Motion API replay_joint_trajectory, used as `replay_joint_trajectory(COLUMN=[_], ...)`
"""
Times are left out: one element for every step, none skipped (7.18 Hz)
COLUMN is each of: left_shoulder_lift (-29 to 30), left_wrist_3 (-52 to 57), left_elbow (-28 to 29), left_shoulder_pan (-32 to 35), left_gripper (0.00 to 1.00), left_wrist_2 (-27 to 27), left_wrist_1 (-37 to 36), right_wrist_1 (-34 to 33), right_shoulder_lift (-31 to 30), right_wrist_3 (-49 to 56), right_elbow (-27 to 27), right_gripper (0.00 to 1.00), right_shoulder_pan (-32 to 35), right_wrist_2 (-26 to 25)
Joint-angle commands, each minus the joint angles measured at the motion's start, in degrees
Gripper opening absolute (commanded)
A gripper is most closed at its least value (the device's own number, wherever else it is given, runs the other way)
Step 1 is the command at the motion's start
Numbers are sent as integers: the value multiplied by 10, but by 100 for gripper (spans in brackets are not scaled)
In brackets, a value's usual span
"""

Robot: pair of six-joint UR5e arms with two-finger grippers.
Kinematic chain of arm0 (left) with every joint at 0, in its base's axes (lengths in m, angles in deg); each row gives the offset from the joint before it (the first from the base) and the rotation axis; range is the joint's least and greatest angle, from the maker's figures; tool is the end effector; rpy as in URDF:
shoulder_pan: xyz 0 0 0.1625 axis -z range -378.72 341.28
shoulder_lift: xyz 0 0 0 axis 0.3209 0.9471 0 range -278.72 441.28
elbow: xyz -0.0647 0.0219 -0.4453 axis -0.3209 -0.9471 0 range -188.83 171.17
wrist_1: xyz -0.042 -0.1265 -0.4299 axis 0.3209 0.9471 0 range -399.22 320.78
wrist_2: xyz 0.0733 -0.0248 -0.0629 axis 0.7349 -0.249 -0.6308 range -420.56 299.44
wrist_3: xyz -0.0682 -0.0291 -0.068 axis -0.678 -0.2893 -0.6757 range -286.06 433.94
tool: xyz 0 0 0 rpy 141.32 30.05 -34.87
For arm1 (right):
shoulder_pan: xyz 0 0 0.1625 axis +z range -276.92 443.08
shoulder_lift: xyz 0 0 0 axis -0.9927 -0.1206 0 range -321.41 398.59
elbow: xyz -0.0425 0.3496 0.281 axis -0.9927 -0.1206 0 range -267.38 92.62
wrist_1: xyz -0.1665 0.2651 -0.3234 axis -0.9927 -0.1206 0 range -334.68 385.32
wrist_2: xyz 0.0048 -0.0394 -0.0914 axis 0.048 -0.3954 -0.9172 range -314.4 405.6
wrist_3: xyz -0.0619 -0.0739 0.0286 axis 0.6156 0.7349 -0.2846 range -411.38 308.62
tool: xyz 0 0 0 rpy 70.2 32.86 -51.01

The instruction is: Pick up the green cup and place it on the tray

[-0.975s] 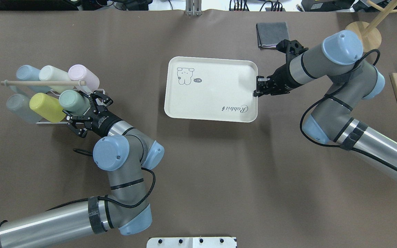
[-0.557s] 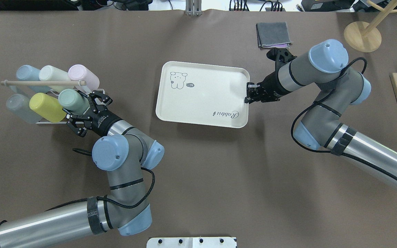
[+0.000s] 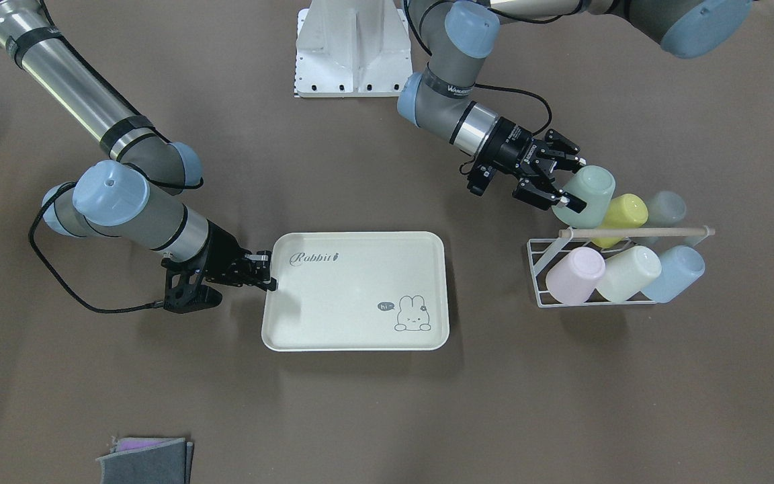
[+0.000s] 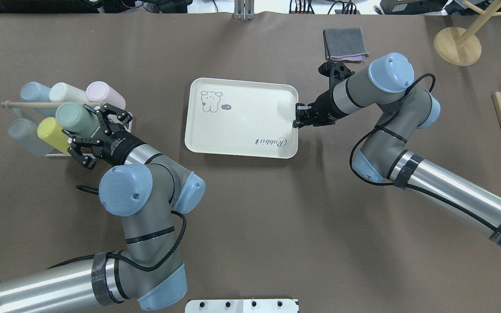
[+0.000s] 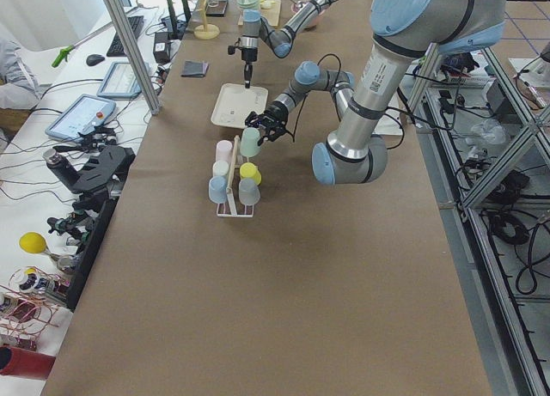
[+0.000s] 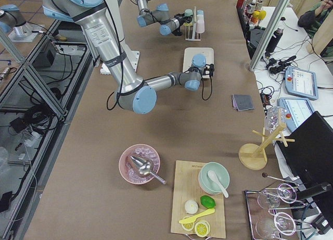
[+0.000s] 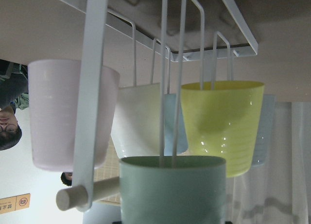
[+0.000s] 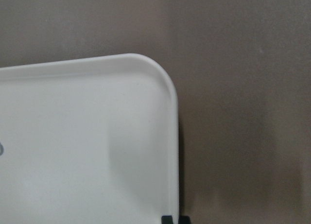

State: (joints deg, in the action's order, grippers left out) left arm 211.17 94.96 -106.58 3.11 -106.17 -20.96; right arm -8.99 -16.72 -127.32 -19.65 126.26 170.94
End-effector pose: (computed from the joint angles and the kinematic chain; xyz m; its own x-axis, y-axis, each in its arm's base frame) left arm 0.5186 -0.4271 0.2968 -0.3033 0.8401 0.4497 -0.7913 0.0409 -0.6101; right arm -0.5242 -0.5951 0.3786 0.3041 0.0139 0.9525 -0.0960 0.9953 0.0161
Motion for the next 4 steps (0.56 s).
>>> replay_joint_trajectory(left_shoulder_lift=[3, 5, 3, 6], left_wrist_3=[-17, -70, -196, -254], left_elbow=[-58, -77, -84, -102], left_shoulder_pan=[6, 7, 6, 6], left_gripper=[15, 15, 15, 15], left_wrist_2=[-14, -46, -65, -93], left_wrist_1=[-16, -13, -10, -4], right_wrist_1=[0, -1, -3, -4], right_shoulder_lift=[5, 4, 4, 2], right_wrist_3=[1, 0, -4, -9], right_elbow=[-10, -10, -11, -6], right_gripper=[0, 0, 95, 100], right_shoulder_pan=[-13, -19, -19, -14], right_wrist_2=[-9, -11, -9, -5])
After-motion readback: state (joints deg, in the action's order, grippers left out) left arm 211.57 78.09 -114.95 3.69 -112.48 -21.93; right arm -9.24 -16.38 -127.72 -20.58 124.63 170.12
